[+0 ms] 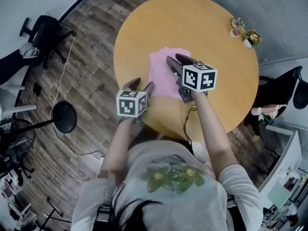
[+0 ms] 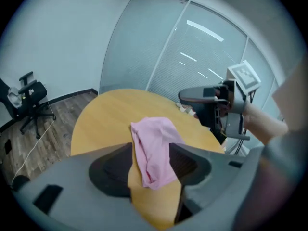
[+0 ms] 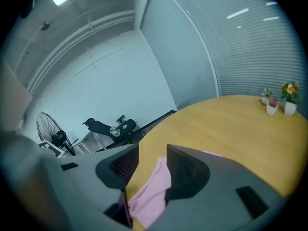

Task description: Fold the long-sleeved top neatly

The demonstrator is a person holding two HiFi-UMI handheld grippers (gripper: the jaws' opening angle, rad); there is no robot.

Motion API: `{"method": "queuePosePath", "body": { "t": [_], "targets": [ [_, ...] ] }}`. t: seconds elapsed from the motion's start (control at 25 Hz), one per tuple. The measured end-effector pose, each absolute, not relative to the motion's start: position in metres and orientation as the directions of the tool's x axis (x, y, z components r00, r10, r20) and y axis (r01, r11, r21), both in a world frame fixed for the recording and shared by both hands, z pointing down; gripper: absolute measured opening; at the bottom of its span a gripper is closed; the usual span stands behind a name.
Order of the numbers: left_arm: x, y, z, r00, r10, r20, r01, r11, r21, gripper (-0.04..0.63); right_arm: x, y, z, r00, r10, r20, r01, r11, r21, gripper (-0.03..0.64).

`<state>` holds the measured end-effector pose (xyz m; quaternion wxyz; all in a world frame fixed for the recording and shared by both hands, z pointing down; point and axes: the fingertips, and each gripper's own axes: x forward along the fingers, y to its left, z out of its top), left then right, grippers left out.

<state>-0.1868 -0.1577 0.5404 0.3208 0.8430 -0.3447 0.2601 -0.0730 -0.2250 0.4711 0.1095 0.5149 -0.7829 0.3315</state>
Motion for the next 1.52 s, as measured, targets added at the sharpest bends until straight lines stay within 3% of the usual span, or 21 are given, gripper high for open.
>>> {"method": "queuePosePath", "body": {
  "t": [0.4,0.6,0.72,0.84,0.96,1.52],
  "targets": [
    [-0.172,-0.149,0.462,0.652,-0.545,0.528,-0.735,-0.626,0.261,0.219,-0.064,-0.149,0.435,-0.32,-0.834,0.45,-0.937,0.208,-0.28,0.172],
    [-0.155,-0.128,0.438,0.684,-0.556,0.473,-0.698,-0.686,0.204,0.195,-0.067,-0.119,0.423,-0.268,-0.868,0.419,-0.95,0.166,-0.264,0.097],
    [-0.147,-0.117,0.432,0.7,-0.553,0.452,-0.675,-0.718,0.168,0.153,-0.068,-0.104,0.421,-0.239,-0.88,0.41,-0.953,0.133,-0.271,0.04],
    [-0.14,-0.107,0.426,0.712,-0.556,0.429,-0.662,-0.735,0.146,0.048,-0.066,-0.089,0.421,-0.205,-0.889,0.409,-0.963,0.108,-0.249,0.021],
    [-0.129,-0.095,0.426,0.74,-0.52,0.427,-0.63,-0.759,0.165,0.013,-0.066,-0.076,0.424,-0.196,-0.89,0.412,-0.966,0.101,-0.239,0.017],
    [-0.099,-0.057,0.426,0.792,-0.426,0.437,-0.542,-0.82,0.183,0.003,-0.067,-0.036,0.425,-0.178,-0.887,0.426,-0.974,0.096,-0.206,0.017]
  ]
}}
